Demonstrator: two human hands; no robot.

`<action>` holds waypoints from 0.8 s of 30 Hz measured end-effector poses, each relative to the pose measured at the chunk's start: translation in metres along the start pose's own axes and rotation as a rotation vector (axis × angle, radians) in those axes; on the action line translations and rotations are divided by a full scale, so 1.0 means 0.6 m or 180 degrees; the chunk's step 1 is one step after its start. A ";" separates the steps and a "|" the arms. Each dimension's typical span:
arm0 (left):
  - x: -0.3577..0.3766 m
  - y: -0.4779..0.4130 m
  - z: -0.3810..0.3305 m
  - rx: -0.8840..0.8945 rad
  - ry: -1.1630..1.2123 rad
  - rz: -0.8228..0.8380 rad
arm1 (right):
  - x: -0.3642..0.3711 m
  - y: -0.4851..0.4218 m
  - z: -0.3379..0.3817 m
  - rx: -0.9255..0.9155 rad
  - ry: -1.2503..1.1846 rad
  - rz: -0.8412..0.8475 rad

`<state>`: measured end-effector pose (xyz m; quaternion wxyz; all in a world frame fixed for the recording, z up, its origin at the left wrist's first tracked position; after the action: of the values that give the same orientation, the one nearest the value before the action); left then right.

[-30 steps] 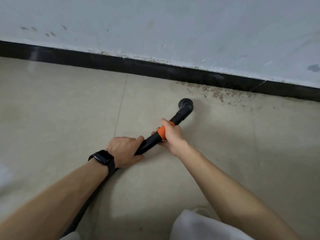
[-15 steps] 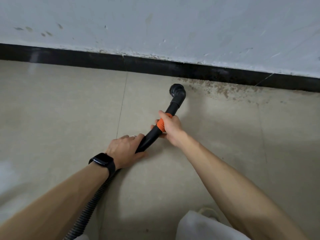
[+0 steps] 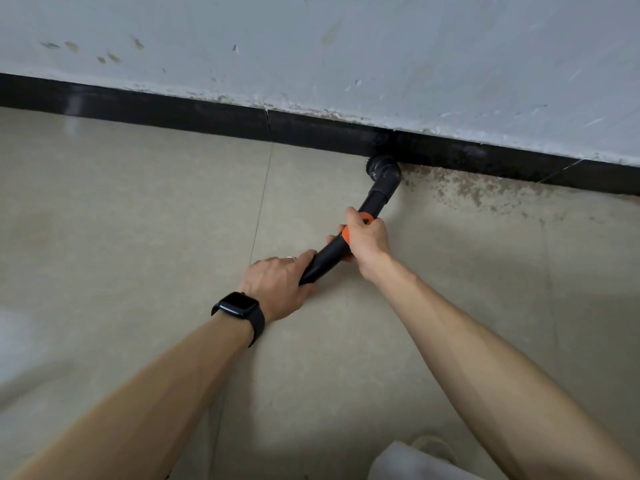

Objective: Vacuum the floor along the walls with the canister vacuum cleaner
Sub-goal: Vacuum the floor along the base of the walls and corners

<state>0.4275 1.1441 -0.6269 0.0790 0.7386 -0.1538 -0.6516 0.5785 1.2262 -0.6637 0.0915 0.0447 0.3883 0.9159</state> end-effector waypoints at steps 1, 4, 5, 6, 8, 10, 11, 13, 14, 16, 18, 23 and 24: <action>-0.001 -0.004 0.001 -0.0008 0.0000 0.0011 | 0.003 -0.003 0.004 0.0008 0.0028 0.0021; -0.005 -0.008 0.013 -0.0041 0.0013 0.0044 | 0.020 -0.010 0.008 -0.0001 0.0184 0.0090; -0.007 -0.007 0.021 -0.0048 0.0004 0.0029 | 0.030 -0.010 0.006 -0.0001 0.0235 0.0104; -0.008 -0.005 0.032 -0.0051 -0.0029 0.0017 | 0.039 -0.009 0.005 -0.0004 0.0315 0.0110; -0.013 0.003 0.060 -0.0070 -0.0114 -0.0005 | 0.060 -0.009 0.005 0.0009 0.0719 0.0105; -0.015 0.010 0.086 -0.0110 -0.0093 -0.0021 | 0.083 0.000 0.012 0.0112 0.1056 0.0209; -0.016 0.012 0.099 -0.0149 -0.0035 -0.0020 | 0.095 0.005 0.017 0.0162 0.1189 0.0275; -0.017 0.012 0.121 -0.0257 0.0062 0.0005 | 0.118 0.014 0.024 0.0211 0.1393 0.0320; -0.018 0.011 0.130 -0.0291 0.0078 0.0011 | 0.125 0.019 0.027 0.0208 0.1394 0.0272; -0.017 0.014 0.146 -0.0367 0.0055 0.0054 | 0.142 0.033 0.025 0.0193 0.1311 0.0225; -0.015 0.025 0.161 -0.0428 0.0031 0.0107 | 0.161 0.042 0.014 0.0202 0.1252 0.0320; -0.034 0.060 0.142 -0.0294 0.0155 0.0252 | 0.144 0.075 0.020 0.0140 0.1240 0.0459; -0.039 0.064 0.127 -0.0213 0.0177 0.0277 | 0.127 0.082 0.024 0.0097 0.1238 0.0426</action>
<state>0.3453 1.1224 -0.6032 0.1362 0.7460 -0.1616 -0.6316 0.4997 1.2183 -0.6176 -0.0469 -0.1060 0.4086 0.9053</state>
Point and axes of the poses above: each hand's wrist, its own y-axis away from the middle knuckle, its own x-axis out of the palm, z = x × y, the point moved 6 cm from there along -y, towards the middle knuckle, and after that the axes turned 7 degrees about -y, right-handed, at the moved point
